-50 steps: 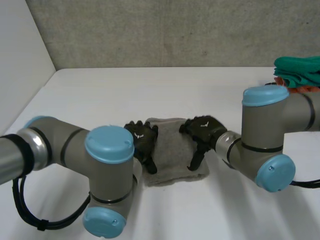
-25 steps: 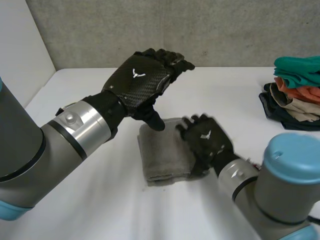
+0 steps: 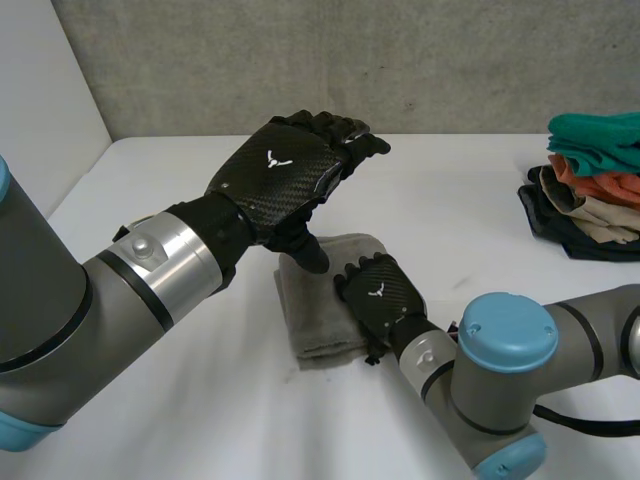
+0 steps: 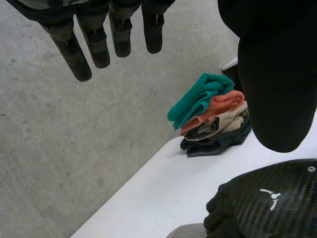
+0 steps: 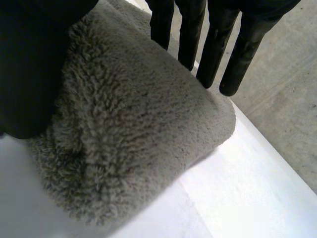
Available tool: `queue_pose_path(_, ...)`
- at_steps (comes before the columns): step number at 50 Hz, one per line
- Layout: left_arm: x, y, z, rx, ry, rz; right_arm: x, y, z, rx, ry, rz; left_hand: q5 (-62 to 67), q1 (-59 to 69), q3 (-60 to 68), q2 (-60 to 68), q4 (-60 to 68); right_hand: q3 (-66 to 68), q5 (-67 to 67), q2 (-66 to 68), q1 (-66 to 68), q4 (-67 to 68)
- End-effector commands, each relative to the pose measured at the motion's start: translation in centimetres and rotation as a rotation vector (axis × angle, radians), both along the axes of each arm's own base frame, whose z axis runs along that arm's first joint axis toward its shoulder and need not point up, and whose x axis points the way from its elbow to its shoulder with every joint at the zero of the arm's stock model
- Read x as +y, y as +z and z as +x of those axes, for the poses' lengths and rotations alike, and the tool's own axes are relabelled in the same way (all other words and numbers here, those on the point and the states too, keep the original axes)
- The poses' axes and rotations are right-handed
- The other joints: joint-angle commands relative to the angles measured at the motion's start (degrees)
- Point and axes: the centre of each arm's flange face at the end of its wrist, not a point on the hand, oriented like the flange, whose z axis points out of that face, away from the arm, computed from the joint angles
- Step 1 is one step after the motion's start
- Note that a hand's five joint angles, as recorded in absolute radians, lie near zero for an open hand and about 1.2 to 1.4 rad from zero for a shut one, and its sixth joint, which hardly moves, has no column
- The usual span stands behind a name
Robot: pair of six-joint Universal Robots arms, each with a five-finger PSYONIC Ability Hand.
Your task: Fold the laundry.
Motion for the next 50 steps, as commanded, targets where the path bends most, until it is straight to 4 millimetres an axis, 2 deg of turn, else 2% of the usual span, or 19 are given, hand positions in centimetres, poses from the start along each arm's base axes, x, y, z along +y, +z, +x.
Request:
queue_pose_path(1, 0.0, 0.0, 0.0, 0.0, -0.001, 0.002, -0.5, -0.3, 0.7, -0.013, 0.031, -0.001, -0.8, -0.8, -0.6, -0.5, -0.4, 17.7, 20.9, 18.0, 21.7, 17.7)
queue_pose_path(7, 0.1, 0.0, 0.0, 0.0, -0.003, 0.002, -0.9, 0.3, 1.1, -0.037, 0.049, -0.022, -0.8, -0.8, -0.6, -0.5, -0.4, 31.7, 34.9, 31.9, 35.7, 31.7)
queue_pose_path(12, 0.0, 0.0, 0.0, 0.0, -0.001, 0.002, -1.4, 0.8, 1.6, -0.051, 0.05, -0.036, -0.6, -0.6, -0.4, -0.4, -0.2, 27.0, 30.2, 27.2, 31.0, 27.0)
queue_pose_path(20, 0.0, 0.0, 0.0, 0.0, 0.0, 0.002, -2.0, 0.0, 1.9, -0.043, 0.043, -0.025, -0.6, -0.6, -0.4, -0.4, -0.2, 15.4, 18.5, 15.6, 19.4, 15.4)
queue_pose_path(22, 0.0, 0.0, 0.0, 0.0, 0.0, 0.002, -2.0, -0.1, 1.9, -0.044, 0.043, -0.024, -0.6, -0.6, -0.4, -0.4, -0.2, 25.2, 28.4, 25.5, 29.2, 25.3)
queue_pose_path(23, 0.0, 0.0, 0.0, 0.0, 0.0, 0.002, -2.0, 0.0, 2.0, -0.046, 0.046, -0.026, -0.6, -0.6, -0.4, -0.4, -0.2, 42.9, 46.1, 43.2, 46.9, 43.0)
queue_pose_path(24, 0.0, 0.0, 0.0, 0.0, 0.0, 0.002, -2.1, 0.2, 2.0, -0.049, 0.043, -0.031, -0.8, -0.8, -0.6, -0.5, -0.4, 52.0, 55.2, 52.3, 56.0, 52.1)
queue_pose_path(29, -0.1, 0.0, 0.0, 0.0, 0.002, 0.001, -3.3, 2.1, 1.9, -0.08, 0.016, -0.081, -0.6, -0.6, -0.4, -0.4, -0.2, 52.1, 55.3, 52.4, 56.1, 52.2)
queue_pose_path(31, -0.1, 0.1, 0.1, 0.002, 0.005, -0.002, -5.1, 3.9, 1.2, -0.106, -0.018, -0.125, -0.4, -0.4, -0.2, -0.2, -0.1, 52.1, 55.3, 52.4, 56.1, 52.2)
queue_pose_path(32, -0.1, 0.1, 0.1, 0.003, 0.005, -0.003, -7.1, 5.2, 0.2, -0.121, -0.057, -0.162, -0.4, -0.4, -0.2, -0.2, -0.1, 52.1, 55.3, 52.4, 56.1, 52.2)
queue_pose_path(35, -0.1, 0.4, 0.1, 0.008, 0.006, -0.011, -9.5, 7.2, -1.1, -0.144, -0.093, -0.218, -0.4, -0.4, -0.2, -0.2, -0.1, 52.1, 55.3, 52.4, 56.1, 52.2)
queue_pose_path(38, -0.1, 0.5, 0.2, 0.011, 0.008, -0.015, -12.1, 10.4, -1.7, -0.189, -0.084, -0.309, -0.4, -0.4, -0.2, -0.2, -0.1, 52.1, 55.3, 52.4, 56.1, 52.2)
queue_pose_path(41, -0.1, 0.7, 0.3, 0.013, 0.009, -0.019, -14.5, 14.4, -2.3, -0.24, -0.05, -0.423, -0.3, -0.3, -0.1, 0.0, 0.1, 52.1, 55.3, 52.4, 56.1, 52.2)
queue_pose_path(42, -0.2, 0.8, 0.4, 0.015, 0.014, -0.021, -15.9, 16.5, -3.1, -0.262, -0.051, -0.482, -0.3, -0.3, -0.1, 0.0, 0.1, 52.1, 55.3, 52.4, 56.1, 52.2)
queue_pose_path(44, -0.2, 1.0, 0.5, 0.018, 0.018, -0.027, -17.1, 18.2, -4.0, -0.285, -0.063, -0.525, -0.3, -0.3, -0.1, 0.0, 0.1, 52.1, 55.3, 52.4, 56.1, 52.2)
queue_pose_path(45, -0.1, 1.0, 0.6, 0.019, 0.018, -0.028, -18.4, 20.6, -5.3, -0.322, -0.089, -0.578, -0.3, -0.3, -0.1, 0.0, 0.1, 52.1, 55.3, 52.4, 56.1, 52.2)
queue_pose_path(48, -0.1, 1.1, 0.7, 0.02, 0.02, -0.029, -20.3, 23.3, -7.5, -0.367, -0.127, -0.636, -0.3, -0.3, -0.1, 0.0, 0.1, 52.1, 55.3, 52.4, 56.1, 52.2)
queue_pose_path(49, -0.1, 1.1, 0.7, 0.02, 0.02, -0.03, -21.8, 24.8, -9.8, -0.391, -0.16, -0.668, -0.3, -0.3, -0.1, 0.0, 0.1, 52.1, 55.3, 52.4, 56.1, 52.2)
queue_pose_path(50, -0.1, 1.2, 0.8, 0.021, 0.023, -0.032, -22.3, 25.2, -10.6, -0.398, -0.17, -0.675, -0.3, -0.3, -0.1, 0.0, 0.1, 52.1, 55.3, 52.4, 56.1, 52.2)
